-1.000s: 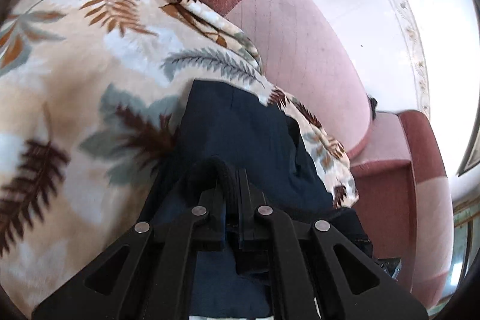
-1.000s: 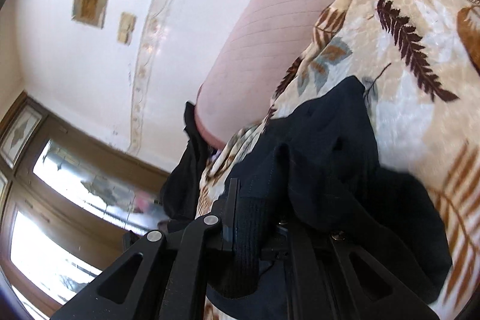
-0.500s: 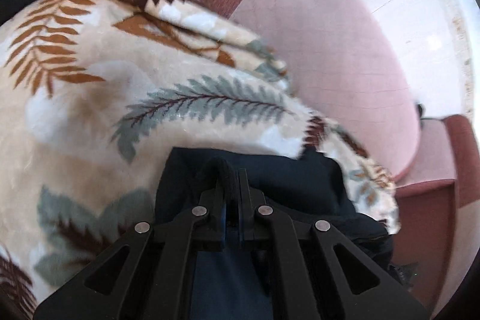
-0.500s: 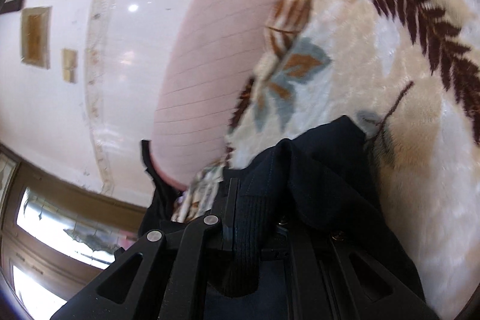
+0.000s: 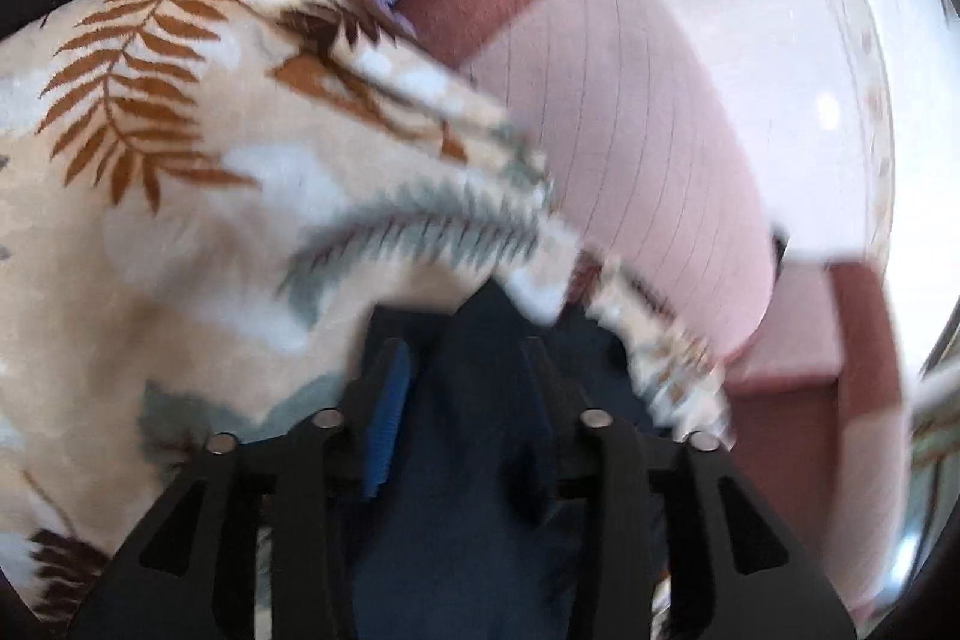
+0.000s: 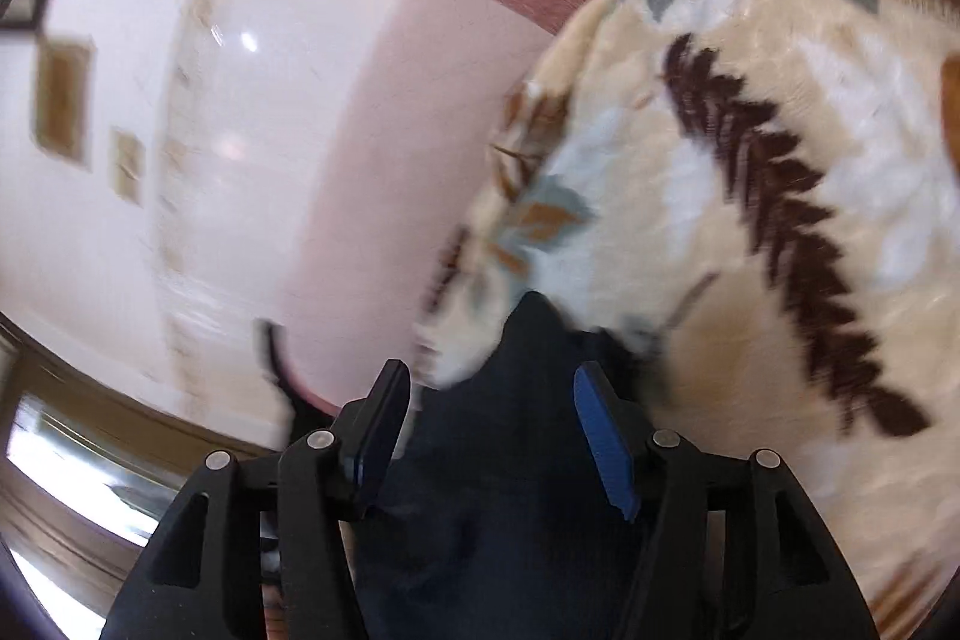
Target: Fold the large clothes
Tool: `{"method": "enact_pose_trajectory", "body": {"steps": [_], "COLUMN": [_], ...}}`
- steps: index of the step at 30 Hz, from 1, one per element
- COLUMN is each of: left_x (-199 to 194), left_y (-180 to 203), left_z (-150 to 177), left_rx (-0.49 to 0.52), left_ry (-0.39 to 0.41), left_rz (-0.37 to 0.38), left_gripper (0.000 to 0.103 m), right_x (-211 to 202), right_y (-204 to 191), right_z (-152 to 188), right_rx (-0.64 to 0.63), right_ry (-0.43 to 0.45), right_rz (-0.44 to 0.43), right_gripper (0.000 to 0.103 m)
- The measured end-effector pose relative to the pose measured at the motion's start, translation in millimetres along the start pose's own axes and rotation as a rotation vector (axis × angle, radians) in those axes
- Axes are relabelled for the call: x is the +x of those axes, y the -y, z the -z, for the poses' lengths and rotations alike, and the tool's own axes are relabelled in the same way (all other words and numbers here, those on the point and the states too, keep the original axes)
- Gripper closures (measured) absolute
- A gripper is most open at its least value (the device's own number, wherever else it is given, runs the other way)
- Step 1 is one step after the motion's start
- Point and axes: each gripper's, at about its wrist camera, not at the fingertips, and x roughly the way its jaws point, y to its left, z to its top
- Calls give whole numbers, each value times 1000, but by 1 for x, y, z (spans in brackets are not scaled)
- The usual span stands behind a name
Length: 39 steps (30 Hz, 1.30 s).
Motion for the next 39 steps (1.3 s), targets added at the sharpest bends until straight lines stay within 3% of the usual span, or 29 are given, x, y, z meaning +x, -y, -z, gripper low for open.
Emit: {"method": "enact_pose_trajectory", "body": {"steps": [2, 6, 7, 8, 9, 10, 12, 14, 16, 18, 19, 22, 24, 26, 27, 28, 29, 30, 31, 35, 37, 39], "left_x": [12, 42, 43, 42, 40, 39, 36, 39, 49, 58, 58, 44, 31, 20, 17, 17, 18, 24, 31, 66, 78, 82], "left_y": [0, 5, 10, 21, 29, 33, 33, 28, 14, 0, -9, -14, -12, -8, -4, -1, 4, 10, 16, 29, 32, 33], "left_z": [16, 46, 50, 53, 54, 52, 44, 36, 30, 29, 29, 30, 26, 20, 19, 16, 15, 15, 14, 19, 22, 25], "left_rx": [45, 86, 117, 192, 236, 242, 212, 192, 144, 97, 74, 81, 86, 79, 81, 85, 90, 102, 112, 162, 188, 206], "left_ry": [-54, -167, -151, -106, -81, -69, -28, 2, -2, -26, -40, -29, -16, 7, 10, 14, 13, 4, -3, -83, -92, -92], "left_rz": [-24, -33, -59, -108, -133, -135, -132, -157, -210, -235, -213, -168, -147, -108, -87, -72, -71, -90, -114, -150, -176, -192], "left_gripper": [55, 56, 57, 81, 95, 99, 100, 100, 100, 100, 100, 99, 98, 97, 95, 83, 60, 49, 41, 41, 41, 41], "right_x": [15, 44, 50, 54, 56, 54, 32, 17, 23, 41, 47, 33, 20, 14, 15, 16, 21, 28, 36, 64, 62, 34], "right_y": [-13, -34, -39, -47, -54, -58, -65, -53, -31, -6, 3, 2, -10, -27, -34, -43, -51, -60, -68, -82, -87, -90], "right_z": [5, 16, 18, 19, 20, 19, 15, 6, 0, -1, 1, 4, 3, 1, 1, 4, 7, 9, 13, 23, 23, 20], "right_rx": [-70, -207, -253, -315, -367, -401, -418, -330, -242, -165, -138, -130, -160, -205, -223, -242, -257, -270, -293, -352, -371, -347], "right_ry": [-31, -58, -64, -81, -97, -86, -4, 76, 73, -10, -51, 3, 60, 68, 66, 62, 43, 16, -1, -53, 8, 170], "right_rz": [72, 199, 221, 241, 243, 244, 174, 110, 134, 221, 229, 190, 200, 165, 159, 151, 137, 132, 140, 188, 251, 180], "right_gripper": [43, 44, 57, 74, 98, 98, 99, 99, 100, 100, 100, 91, 90, 86, 79, 70, 64, 52, 50, 47, 49, 48]}}
